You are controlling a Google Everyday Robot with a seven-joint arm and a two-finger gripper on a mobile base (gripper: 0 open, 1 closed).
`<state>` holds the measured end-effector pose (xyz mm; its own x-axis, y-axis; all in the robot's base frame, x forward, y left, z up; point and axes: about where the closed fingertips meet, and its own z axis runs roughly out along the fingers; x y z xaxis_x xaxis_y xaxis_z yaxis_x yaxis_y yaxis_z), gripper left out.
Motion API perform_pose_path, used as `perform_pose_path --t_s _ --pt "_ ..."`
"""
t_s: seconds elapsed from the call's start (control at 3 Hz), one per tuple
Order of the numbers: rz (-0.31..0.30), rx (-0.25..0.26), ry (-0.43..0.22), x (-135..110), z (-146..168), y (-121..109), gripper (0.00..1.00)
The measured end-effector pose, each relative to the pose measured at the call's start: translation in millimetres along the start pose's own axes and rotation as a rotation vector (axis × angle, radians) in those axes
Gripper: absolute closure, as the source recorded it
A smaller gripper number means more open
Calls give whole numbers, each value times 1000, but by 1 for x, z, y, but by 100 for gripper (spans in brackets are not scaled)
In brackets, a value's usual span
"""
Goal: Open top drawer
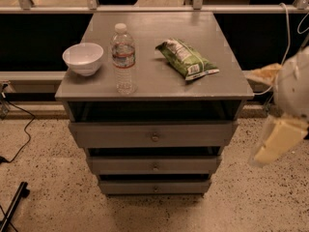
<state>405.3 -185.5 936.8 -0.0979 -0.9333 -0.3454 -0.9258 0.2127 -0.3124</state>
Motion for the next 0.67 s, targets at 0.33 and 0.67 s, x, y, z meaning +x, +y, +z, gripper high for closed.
perform_pose_path --t_s 0.33,0.67 --pt "27 10 -52 19 15 19 0" --pt "3 9 -1 17 21 22 0"
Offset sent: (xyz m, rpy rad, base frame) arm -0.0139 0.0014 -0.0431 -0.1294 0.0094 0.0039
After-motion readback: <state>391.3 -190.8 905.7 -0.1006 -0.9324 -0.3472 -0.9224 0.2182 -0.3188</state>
